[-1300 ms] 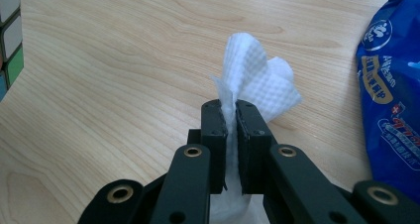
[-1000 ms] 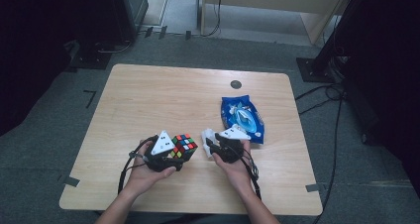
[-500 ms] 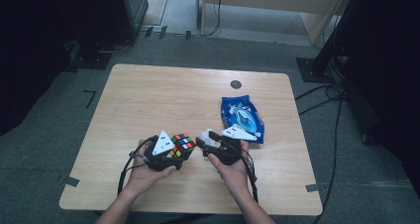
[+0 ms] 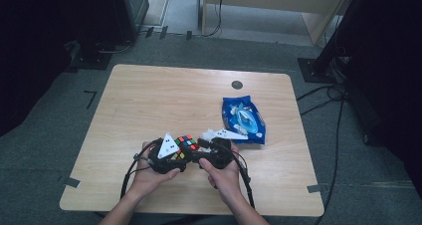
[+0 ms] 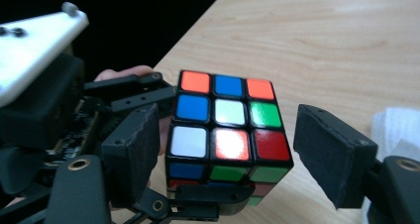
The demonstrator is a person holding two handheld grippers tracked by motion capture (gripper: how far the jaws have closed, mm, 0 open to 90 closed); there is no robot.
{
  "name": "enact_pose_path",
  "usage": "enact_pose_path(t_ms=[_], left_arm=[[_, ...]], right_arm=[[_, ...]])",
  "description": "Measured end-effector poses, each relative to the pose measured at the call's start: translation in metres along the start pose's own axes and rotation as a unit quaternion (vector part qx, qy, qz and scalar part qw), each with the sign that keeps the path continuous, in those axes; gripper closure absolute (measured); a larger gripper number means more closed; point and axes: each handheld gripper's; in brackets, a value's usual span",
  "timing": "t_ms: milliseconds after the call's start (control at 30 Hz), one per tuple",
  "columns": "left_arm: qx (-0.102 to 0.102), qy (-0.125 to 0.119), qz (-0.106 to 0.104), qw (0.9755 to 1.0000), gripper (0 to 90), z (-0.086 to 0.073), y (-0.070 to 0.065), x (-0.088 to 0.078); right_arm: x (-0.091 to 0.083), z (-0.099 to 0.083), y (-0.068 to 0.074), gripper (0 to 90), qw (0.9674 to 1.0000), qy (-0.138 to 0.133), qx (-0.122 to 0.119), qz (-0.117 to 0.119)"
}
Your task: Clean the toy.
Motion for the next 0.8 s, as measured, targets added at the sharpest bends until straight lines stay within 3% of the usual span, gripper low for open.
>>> enact_pose_path(t_ms=[100, 233, 400, 600, 700, 800], left_arm=[[0.003, -0.003, 0.001, 1.0, 33.9, 0.001, -0.001, -0.001], [0.004, -0.003, 0.002, 1.0, 33.8, 0.001, -0.002, 0.0], [0.004, 0.01, 0.008, 0.9999, 33.6, 0.0, -0.003, 0.004], [0.004, 0.01, 0.01, 0.9999, 33.4, 0.001, -0.004, 0.003], [0.007, 0.006, 0.013, 0.9999, 33.6, 0.001, -0.004, 0.002], [0.0, 0.0, 0.008, 1.0, 33.8, 0.002, -0.001, 0.0]], right_arm=[[0.003, -0.002, -0.002, 33.4, 0.9998, 0.011, 0.012, 0.013], [0.002, -0.002, -0.001, 34.1, 0.9999, 0.006, 0.011, 0.01], [0.002, -0.004, 0.006, 34.5, 0.9993, 0.005, -0.032, -0.017], [0.001, -0.005, 0.018, 34.5, 0.9937, -0.005, -0.099, -0.053], [0.0, -0.004, 0.019, 34.4, 0.993, -0.006, -0.104, -0.054], [0.0, -0.002, 0.016, 33.8, 0.9943, -0.01, -0.099, -0.038]])
Point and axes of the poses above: each handheld gripper's, and its own axes: x roughly forward along the jaws, z roughly out of its top, y roughly to its left, and after that the axes turned 11 degrees about -z, right-handed
